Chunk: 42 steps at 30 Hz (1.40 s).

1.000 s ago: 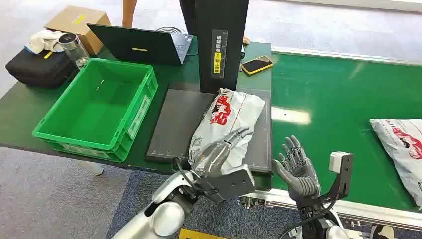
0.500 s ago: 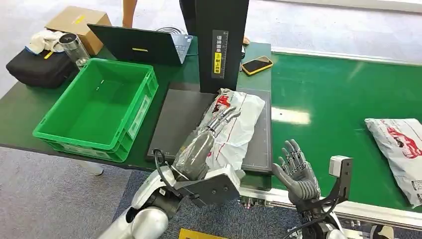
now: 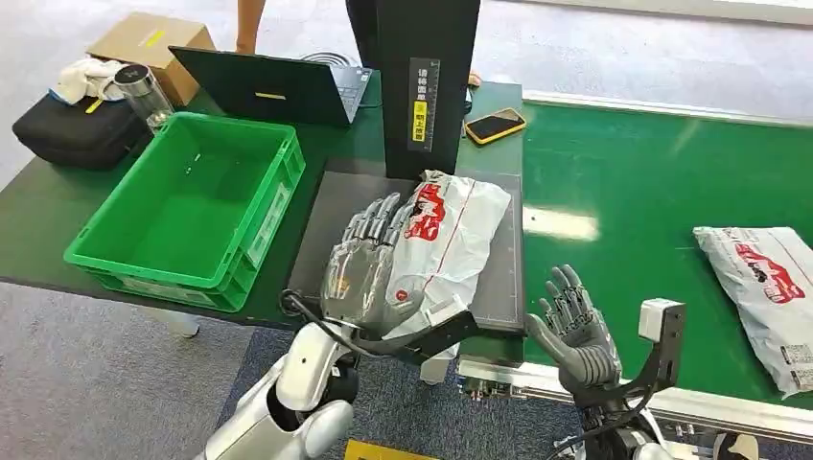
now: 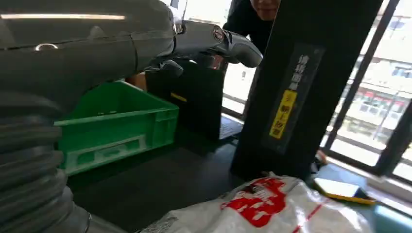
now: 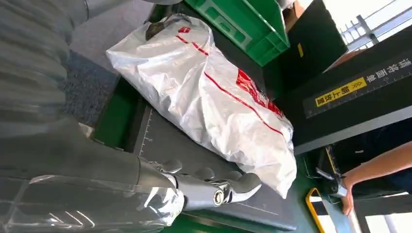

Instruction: Moved the parcel from conveyor to table for the left to box.

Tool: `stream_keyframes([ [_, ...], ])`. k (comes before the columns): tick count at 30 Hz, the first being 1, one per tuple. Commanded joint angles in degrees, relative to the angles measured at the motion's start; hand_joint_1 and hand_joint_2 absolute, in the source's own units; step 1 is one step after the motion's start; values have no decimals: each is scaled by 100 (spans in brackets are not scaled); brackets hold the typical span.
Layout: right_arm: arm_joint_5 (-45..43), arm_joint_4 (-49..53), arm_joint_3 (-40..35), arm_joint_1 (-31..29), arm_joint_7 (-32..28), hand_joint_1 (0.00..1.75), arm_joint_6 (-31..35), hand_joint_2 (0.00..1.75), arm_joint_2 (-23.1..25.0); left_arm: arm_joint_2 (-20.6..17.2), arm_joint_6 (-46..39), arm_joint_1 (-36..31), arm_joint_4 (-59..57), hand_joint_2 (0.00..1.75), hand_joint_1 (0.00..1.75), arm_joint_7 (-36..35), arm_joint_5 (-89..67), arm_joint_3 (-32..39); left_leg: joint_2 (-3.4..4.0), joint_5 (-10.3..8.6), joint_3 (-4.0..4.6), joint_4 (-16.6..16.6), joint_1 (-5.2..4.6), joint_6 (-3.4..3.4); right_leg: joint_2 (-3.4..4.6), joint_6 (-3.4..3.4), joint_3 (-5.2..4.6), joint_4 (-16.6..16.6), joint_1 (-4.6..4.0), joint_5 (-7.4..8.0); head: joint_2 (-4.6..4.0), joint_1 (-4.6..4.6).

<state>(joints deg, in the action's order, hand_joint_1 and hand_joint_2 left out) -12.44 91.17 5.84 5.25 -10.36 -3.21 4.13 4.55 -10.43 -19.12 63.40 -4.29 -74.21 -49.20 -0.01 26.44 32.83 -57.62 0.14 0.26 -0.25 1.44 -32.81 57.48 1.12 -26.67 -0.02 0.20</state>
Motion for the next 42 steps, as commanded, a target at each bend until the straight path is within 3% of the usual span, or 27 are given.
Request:
stream_keyframes([
  [1, 4, -330, 8, -167, 19, 0, -20, 175, 34, 409, -39, -415, -2487, 175, 0, 15, -206, 167, 4, -3, -25, 16, 4, -4, 6, -10, 24, -18, -5, 5, 0, -2],
  [4, 4, -340, -8, -169, 16, 0, -20, 175, 22, 469, 18, -339, -2534, 175, 0, 57, -219, 181, 10, -6, -56, 44, 7, -8, 13, -19, 55, -45, -9, 10, 0, -2],
  [15, 19, -408, -55, -186, -35, 0, 3, 175, 41, 541, 112, -339, -2953, 175, 0, 249, -185, 288, 2, 1, -6, 7, 4, -3, 4, -8, 8, -8, -5, 0, 0, 0],
  [25, 30, -439, -70, -235, -43, 0, 0, 175, 78, 529, 145, -380, -3061, 175, 0, 384, -121, 339, 8, 2, -18, 13, 6, -5, 10, -12, 18, -14, -8, 1, 0, 0],
  [26, 35, -431, -67, -232, -45, 0, -3, 175, 81, 533, 128, -381, -3053, 175, 10, 445, -83, 356, 7, 2, -11, 7, 5, -4, 9, -10, 10, -8, -7, 0, 0, -2],
  [27, 35, -429, -67, -240, -45, 0, -3, 175, 81, 540, 137, -395, -3051, 175, 10, 443, -84, 357, 7, 1, -19, 13, 6, -5, 10, -12, 18, -14, -8, 1, 0, 0],
  [28, 35, -430, -66, -246, -45, 0, -3, 175, 79, 548, 148, -410, -3048, 175, 175, 441, -81, 361, 4, 1, -9, 7, 5, -4, 6, -9, 9, -8, -7, 0, 0, 0],
  [42, 49, -434, -78, -211, -55, 0, -19, 175, 59, 485, 171, -387, -2874, 175, 175, 519, -39, 346, 4, 1, -13, 10, 4, -4, 7, -10, 13, -10, -6, 0, 0, 0],
])
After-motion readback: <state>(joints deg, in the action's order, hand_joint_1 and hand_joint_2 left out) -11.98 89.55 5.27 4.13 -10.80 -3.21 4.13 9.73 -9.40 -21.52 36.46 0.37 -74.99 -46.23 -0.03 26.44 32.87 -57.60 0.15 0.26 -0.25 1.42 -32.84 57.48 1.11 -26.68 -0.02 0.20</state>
